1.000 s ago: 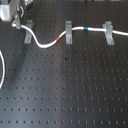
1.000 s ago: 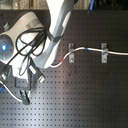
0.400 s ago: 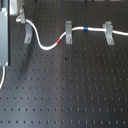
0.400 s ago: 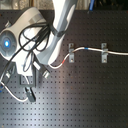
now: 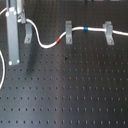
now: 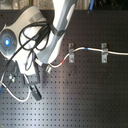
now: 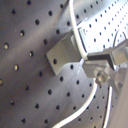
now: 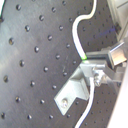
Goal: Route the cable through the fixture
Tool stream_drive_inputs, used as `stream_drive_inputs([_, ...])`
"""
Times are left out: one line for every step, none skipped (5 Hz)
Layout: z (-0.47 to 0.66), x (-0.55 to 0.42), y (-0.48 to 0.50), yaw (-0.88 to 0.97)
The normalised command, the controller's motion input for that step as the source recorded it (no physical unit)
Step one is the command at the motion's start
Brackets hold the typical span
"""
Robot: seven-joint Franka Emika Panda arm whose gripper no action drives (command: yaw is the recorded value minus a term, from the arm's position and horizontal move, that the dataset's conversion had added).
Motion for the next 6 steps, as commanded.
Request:
stream_drive_inputs([0.17,-0.075,0.096,-0.25])
stream_drive_inputs([0.22,-0.177,0.121,-0.07])
stream_drive_inputs([0.25,-0.216,0.082,0.00])
stream_drive_inputs([0.34,-0.288,0.047,0.00])
stream_drive_inputs([0.39,-0.311,0.002,0.00])
stream_drive_inputs([0.40,-0.392,-0.118,0.01])
